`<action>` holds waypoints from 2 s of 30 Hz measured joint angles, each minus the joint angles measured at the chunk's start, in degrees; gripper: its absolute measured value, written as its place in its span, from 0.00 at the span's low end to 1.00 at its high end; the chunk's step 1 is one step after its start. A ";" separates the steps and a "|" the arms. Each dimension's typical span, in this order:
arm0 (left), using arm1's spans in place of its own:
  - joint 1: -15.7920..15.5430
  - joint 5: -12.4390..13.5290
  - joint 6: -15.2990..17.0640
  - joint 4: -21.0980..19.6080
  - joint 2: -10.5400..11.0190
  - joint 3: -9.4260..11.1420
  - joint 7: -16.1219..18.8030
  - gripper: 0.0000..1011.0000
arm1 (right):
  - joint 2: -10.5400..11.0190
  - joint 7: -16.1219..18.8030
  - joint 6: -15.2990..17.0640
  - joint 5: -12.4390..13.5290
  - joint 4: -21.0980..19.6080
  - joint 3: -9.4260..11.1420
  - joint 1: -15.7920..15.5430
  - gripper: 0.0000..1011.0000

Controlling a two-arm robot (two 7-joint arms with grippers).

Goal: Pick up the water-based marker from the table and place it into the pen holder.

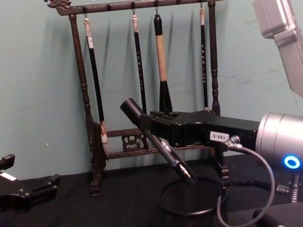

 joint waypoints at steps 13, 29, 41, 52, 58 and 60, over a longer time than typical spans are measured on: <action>0.00 0.00 0.00 0.00 0.00 0.00 0.00 0.99 | 0.06 0.08 0.04 0.01 -0.10 0.00 -0.06 0.21; 0.00 0.00 0.00 0.00 0.00 0.00 0.00 0.99 | 0.05 0.09 0.04 0.01 -0.13 0.00 -0.08 0.64; 0.00 0.00 0.00 0.00 0.00 0.00 0.00 0.99 | 0.05 0.09 0.04 0.01 -0.12 0.00 -0.09 0.97; 0.00 0.00 0.00 0.00 0.00 0.00 0.00 0.99 | 0.05 0.09 0.04 0.01 -0.12 0.00 -0.08 0.99; 0.00 0.00 0.00 0.00 0.00 0.00 0.00 0.99 | 0.05 0.09 0.04 0.01 -0.12 0.00 -0.08 0.99; 0.00 0.00 0.00 0.00 0.00 0.00 0.00 0.99 | 0.05 0.09 0.04 0.01 -0.12 0.00 -0.08 0.99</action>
